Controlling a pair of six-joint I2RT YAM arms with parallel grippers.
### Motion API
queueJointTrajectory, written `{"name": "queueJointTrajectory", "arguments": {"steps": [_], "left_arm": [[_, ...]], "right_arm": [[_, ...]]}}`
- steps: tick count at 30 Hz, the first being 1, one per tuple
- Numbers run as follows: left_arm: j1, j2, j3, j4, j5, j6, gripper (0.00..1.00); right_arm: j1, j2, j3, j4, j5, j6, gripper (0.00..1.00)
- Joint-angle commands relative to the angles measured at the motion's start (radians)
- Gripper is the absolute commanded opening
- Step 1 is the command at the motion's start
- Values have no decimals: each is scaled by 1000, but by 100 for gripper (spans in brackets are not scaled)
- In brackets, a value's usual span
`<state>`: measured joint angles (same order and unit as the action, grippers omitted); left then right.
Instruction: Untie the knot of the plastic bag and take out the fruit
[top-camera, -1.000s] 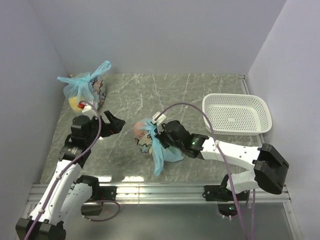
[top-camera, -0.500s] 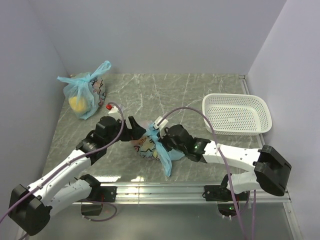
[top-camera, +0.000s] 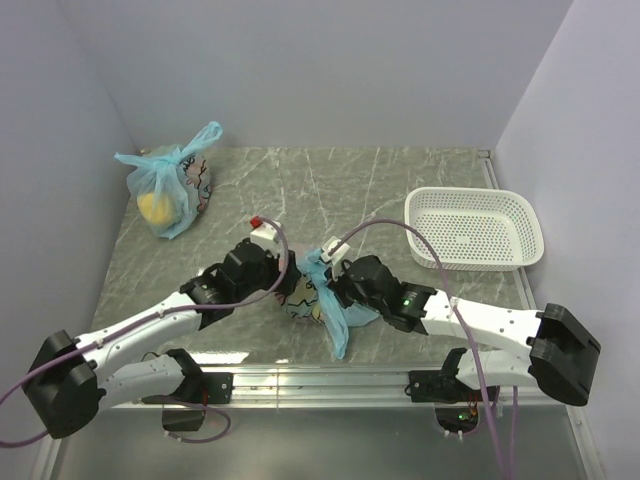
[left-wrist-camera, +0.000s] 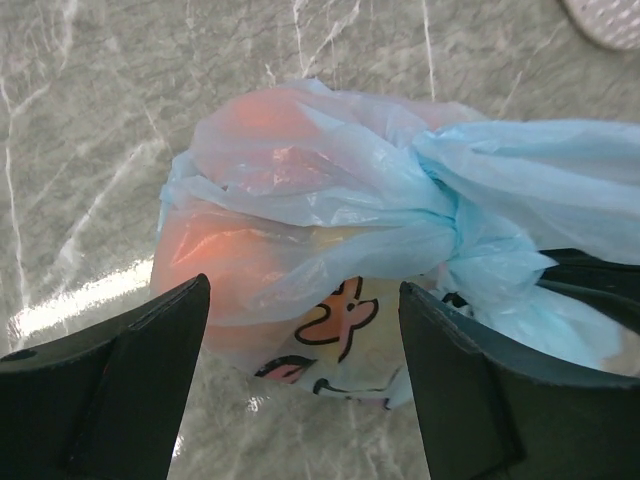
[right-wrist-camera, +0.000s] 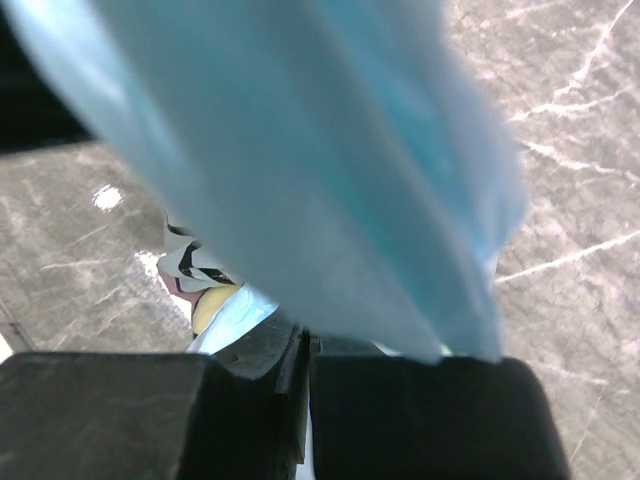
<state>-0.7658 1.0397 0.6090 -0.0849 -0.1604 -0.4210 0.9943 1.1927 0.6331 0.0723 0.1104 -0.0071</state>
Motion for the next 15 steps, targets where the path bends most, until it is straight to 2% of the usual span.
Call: {"name": "queueJointTrajectory", "arguments": {"steps": [1,7,9,10,12,15], "left_arm": [[-49,38,3,69,-103,134,82],[-96,112,0,152,-88,229,81],[-102,135,9,175,-77,243,77],[-104,161,14,184,-77,255,70],[-107,189,34,189,-88,266,64],[-110,235,64,174,-93,275,41]], "right_arm": [[-3,-50,-15,27,-2,35,0],[-2,-53,-21,24,-20,39,0],[-2,-53,-24,27,-21,42,0],[-2,-53,-26,29,-21,44,0],[-2,-58,-29,26,-21,47,0],[-2,-71,-30,12,-14,47,0]]}}
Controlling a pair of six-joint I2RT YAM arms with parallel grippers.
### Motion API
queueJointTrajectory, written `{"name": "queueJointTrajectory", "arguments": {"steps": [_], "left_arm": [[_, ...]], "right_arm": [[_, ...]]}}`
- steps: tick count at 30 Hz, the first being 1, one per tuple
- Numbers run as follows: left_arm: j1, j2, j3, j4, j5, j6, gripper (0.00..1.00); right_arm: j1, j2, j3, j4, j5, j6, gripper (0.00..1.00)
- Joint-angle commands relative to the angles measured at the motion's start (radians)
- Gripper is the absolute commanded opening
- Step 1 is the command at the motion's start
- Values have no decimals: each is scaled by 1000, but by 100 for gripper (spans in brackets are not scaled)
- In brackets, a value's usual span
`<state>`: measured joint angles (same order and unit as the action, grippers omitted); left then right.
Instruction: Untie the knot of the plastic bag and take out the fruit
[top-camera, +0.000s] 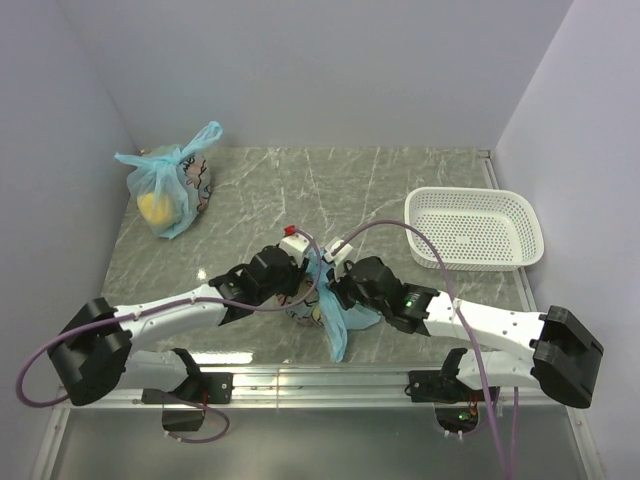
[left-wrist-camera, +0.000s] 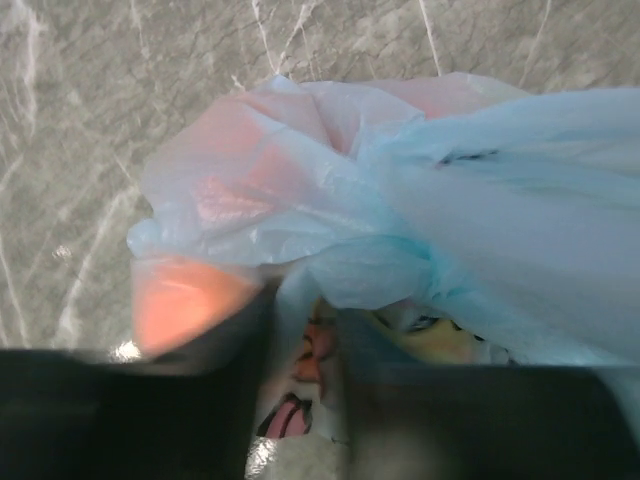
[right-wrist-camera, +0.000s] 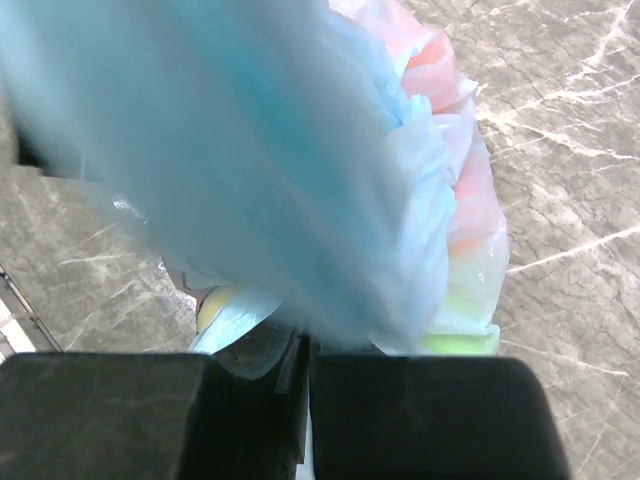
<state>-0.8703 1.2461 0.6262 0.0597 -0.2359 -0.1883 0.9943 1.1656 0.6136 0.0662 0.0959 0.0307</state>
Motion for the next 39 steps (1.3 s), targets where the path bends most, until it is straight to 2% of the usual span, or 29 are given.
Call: {"name": "queueJointTrajectory", "arguments": {"steps": [1,3,6,8,10,11,15,16,19,21,24,27,28,30,31,34,39], "left_arm": [[-7,38,50,28,-23,41,20],[-9,32,47,23,-48,33,1],[-7,-16,37,2,-149,-28,1],[-4,-68,40,-33,-305,-80,1],[10,-118,50,-127,-399,-173,0],[51,-135,61,-161,-426,-210,0],[198,-240,46,-288,-381,-432,0],[244,-293,35,-303,-370,-460,0],[312,-402,-31,-313,-355,-536,0],[330,-463,-42,-307,-329,-539,0],[343,-481,-10,-319,-278,-493,0],[343,-453,47,-339,-201,-415,0],[343,-444,75,-346,-142,-396,0],[343,-426,99,-382,-99,-350,0],[343,-421,125,-397,-77,-335,0],[341,-422,156,-437,-53,-269,1],[341,-442,124,-419,-22,-227,0]], "right_arm": [[-2,-56,-14,18,8,14,0],[-3,-69,-25,24,28,21,0],[-11,-84,-32,20,109,60,0],[-28,-96,-35,1,165,104,0],[-78,-112,-40,-12,229,167,0],[-100,-139,-51,-26,240,193,0],[-310,-254,-107,-37,180,346,0],[-395,-282,-121,-36,130,395,0],[-503,-403,-163,-46,93,468,0],[-511,-431,-169,-59,119,471,0],[-505,-431,-144,-75,50,407,1],[-461,-396,-97,-86,-57,321,24],[-430,-379,-81,-98,-58,296,42],[-311,-359,-20,-143,16,218,56],[-266,-347,3,-158,48,189,66],[-117,-232,116,-229,142,97,73],[27,-54,245,-259,200,-84,73]]}}
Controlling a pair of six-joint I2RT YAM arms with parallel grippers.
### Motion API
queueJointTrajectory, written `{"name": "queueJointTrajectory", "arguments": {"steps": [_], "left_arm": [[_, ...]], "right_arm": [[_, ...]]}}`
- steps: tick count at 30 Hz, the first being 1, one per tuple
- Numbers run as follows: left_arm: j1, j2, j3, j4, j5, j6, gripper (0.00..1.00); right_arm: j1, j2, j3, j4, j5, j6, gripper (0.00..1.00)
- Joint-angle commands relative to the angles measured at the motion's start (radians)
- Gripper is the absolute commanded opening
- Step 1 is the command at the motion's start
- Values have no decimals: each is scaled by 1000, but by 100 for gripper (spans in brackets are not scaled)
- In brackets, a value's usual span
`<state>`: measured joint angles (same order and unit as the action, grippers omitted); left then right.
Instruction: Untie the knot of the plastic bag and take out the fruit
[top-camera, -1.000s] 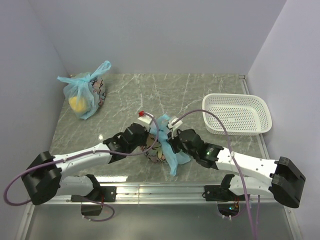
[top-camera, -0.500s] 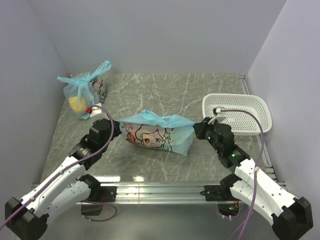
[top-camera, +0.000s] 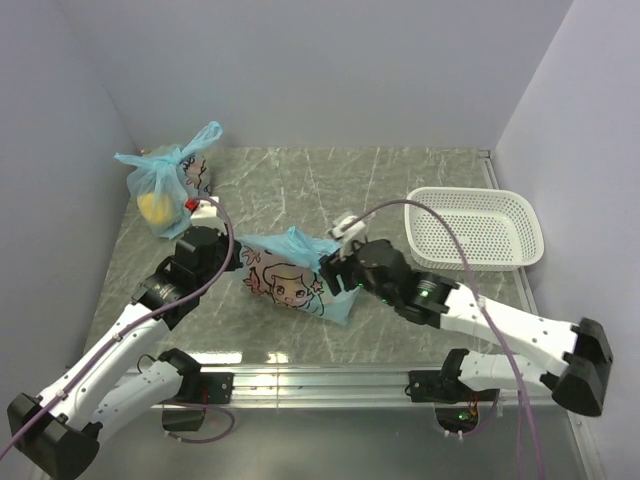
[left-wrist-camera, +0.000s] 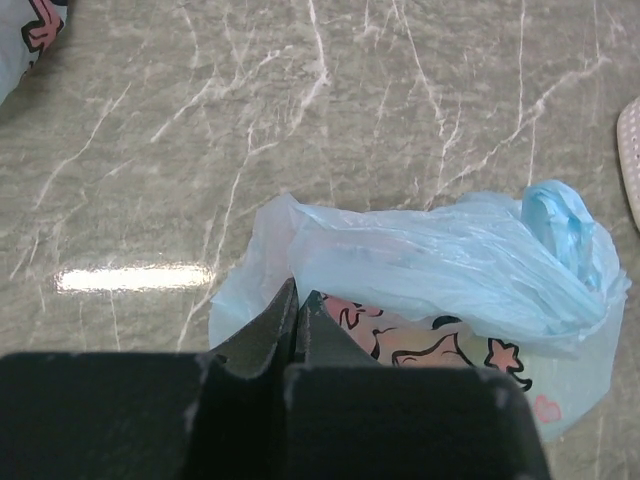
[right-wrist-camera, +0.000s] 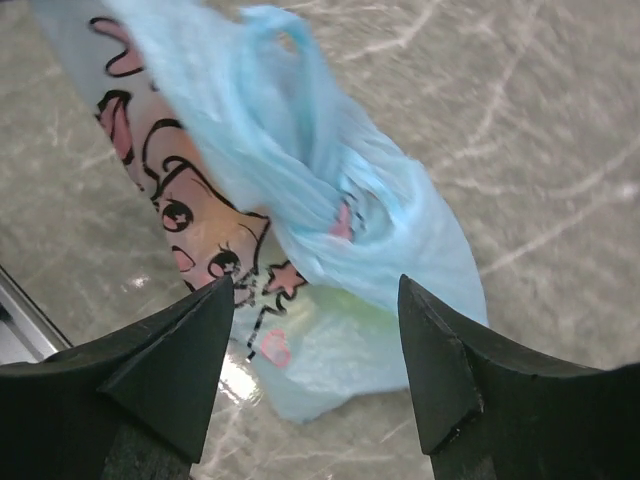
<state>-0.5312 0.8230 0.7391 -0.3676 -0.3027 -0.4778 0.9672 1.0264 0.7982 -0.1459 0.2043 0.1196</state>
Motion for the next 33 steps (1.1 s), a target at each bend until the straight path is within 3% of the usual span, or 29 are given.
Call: {"name": "queueJointTrajectory", "arguments": {"steps": [1,9,15,18,20,21,23,29,33], "left_arm": [[3,-21,0,7,43,61,0],[4,-51,-30,1,2,51,1],[11,-55,-37,1,23,45,1],[19,-55,-35,1,31,42,0],[23,-56,-38,2,37,42,0],[25,-58,-40,6,37,44,1],[28,-58,-41,4,25,41,0],[63,-50,-37,1,5,15,1],[143,-30,-26,-5,-12,-24,0]], "right_arm": [[86,148,76,-53,110,-191,73],[116,320,116,5,205,-264,70],[117,412,118,86,326,-265,58],[117,431,111,130,387,-267,43],[119,437,102,144,429,-278,26],[119,437,98,144,440,-279,13],[117,425,87,169,445,-278,2],[99,302,27,154,475,-232,0],[27,126,-14,112,472,-124,0]]}}
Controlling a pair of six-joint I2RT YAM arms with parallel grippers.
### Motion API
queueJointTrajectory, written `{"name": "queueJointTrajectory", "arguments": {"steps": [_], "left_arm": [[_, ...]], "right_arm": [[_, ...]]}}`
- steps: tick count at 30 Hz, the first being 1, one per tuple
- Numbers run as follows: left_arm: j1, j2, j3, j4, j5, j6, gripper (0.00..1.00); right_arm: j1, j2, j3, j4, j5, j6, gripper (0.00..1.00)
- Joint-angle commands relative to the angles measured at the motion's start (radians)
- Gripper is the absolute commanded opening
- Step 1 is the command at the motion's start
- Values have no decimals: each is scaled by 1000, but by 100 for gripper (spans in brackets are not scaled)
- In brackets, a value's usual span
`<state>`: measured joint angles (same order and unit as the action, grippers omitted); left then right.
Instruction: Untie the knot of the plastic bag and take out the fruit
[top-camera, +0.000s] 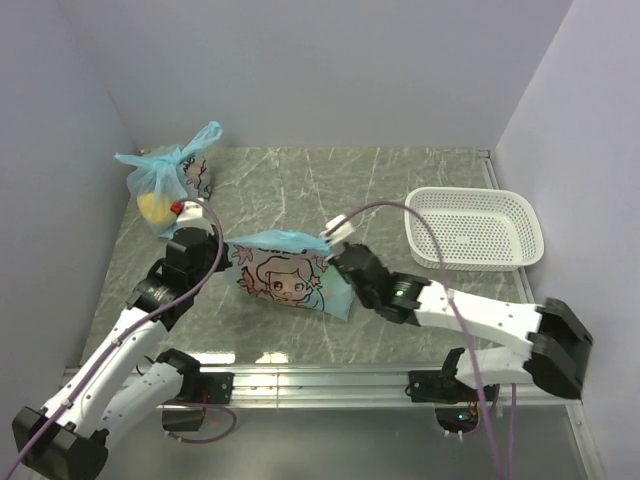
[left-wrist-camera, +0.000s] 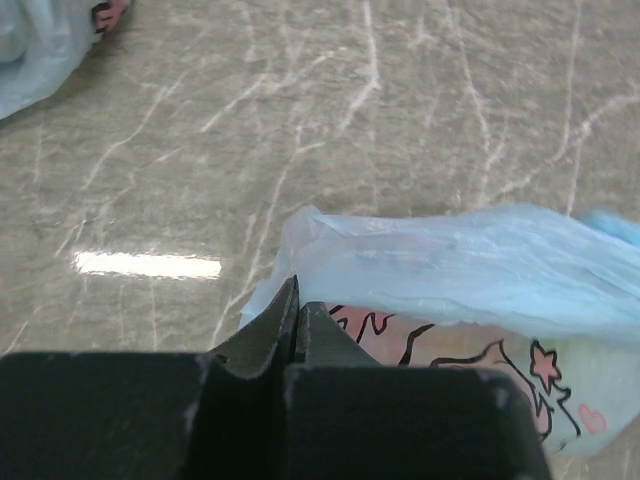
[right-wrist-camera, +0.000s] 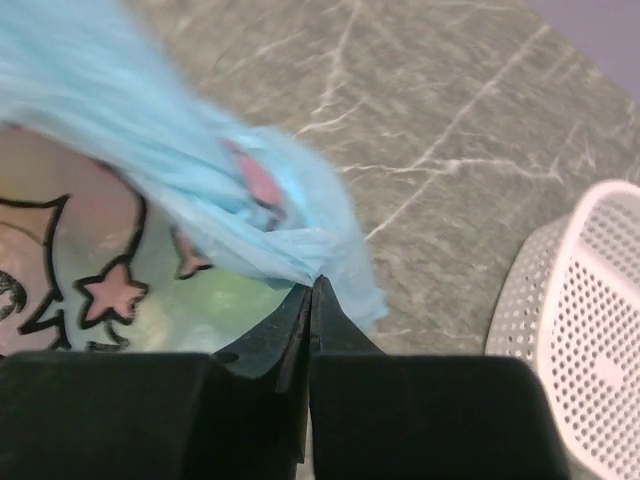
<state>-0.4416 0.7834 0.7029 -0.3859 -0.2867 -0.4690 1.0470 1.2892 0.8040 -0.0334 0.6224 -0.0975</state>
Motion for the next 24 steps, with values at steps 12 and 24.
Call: {"name": "queueJointTrajectory", "arguments": {"steps": [12,24], "left_arm": [[109,-24,-19,117,207,36,35],[-49,-46,53,124,367,-80,99]], "right_arm": [[-347,-513,-195,70,-617,242,0],[-305,-424,-157,79,-658,226,0]]}}
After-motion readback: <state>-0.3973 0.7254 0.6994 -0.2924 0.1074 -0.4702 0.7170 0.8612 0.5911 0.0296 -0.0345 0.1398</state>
